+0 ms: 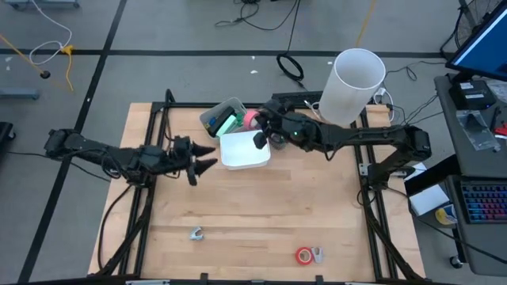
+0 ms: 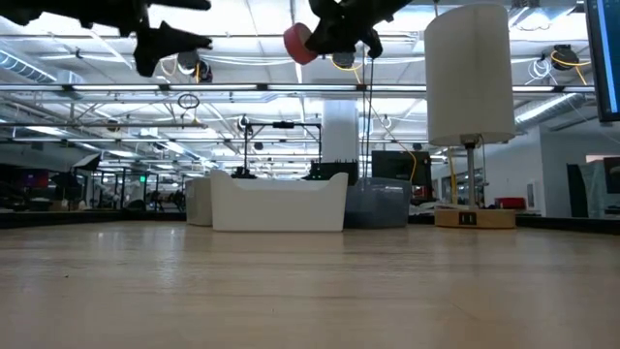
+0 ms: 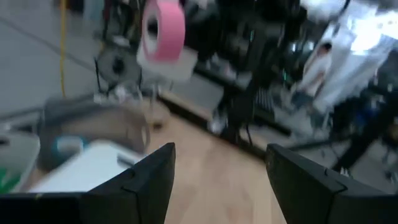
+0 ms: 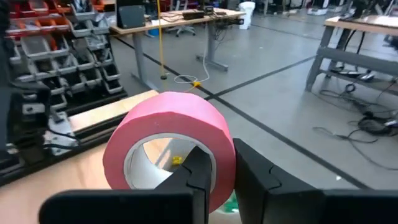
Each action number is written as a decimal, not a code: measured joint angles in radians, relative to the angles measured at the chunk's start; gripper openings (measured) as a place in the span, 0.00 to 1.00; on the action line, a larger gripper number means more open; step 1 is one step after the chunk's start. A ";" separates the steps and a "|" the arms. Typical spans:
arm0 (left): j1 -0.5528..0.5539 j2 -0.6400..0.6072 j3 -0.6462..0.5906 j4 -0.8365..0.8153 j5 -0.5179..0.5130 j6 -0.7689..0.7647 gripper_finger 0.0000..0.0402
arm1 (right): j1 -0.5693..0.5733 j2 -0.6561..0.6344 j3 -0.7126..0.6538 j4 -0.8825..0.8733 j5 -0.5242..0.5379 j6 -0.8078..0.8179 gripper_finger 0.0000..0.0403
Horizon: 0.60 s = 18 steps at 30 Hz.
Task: Pick and place Stapler, Stapler remover, tape
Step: Put the pink tape into the black bin
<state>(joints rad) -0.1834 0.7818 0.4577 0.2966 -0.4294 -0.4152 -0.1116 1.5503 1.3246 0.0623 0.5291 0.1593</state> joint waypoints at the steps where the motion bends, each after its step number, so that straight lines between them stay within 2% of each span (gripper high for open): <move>1: 0.015 0.007 0.001 0.034 0.000 0.012 0.62 | -0.005 0.001 0.001 0.002 0.000 -0.011 0.08; 7: 0.100 0.107 0.044 0.117 0.014 0.064 0.62 | -0.013 0.001 0.002 0.001 -0.008 -0.067 0.08; 12: 0.171 0.243 0.119 0.118 0.087 0.096 0.62 | -0.024 0.001 0.002 -0.012 0.003 -0.097 0.08; 18: 0.221 0.334 0.166 0.118 0.138 0.097 0.62 | -0.086 0.002 0.002 -0.107 0.176 -0.148 0.08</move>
<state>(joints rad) 0.0378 1.1163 0.6233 0.4143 -0.2912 -0.3183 -0.1979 1.5521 1.3266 -0.0447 0.7047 0.0113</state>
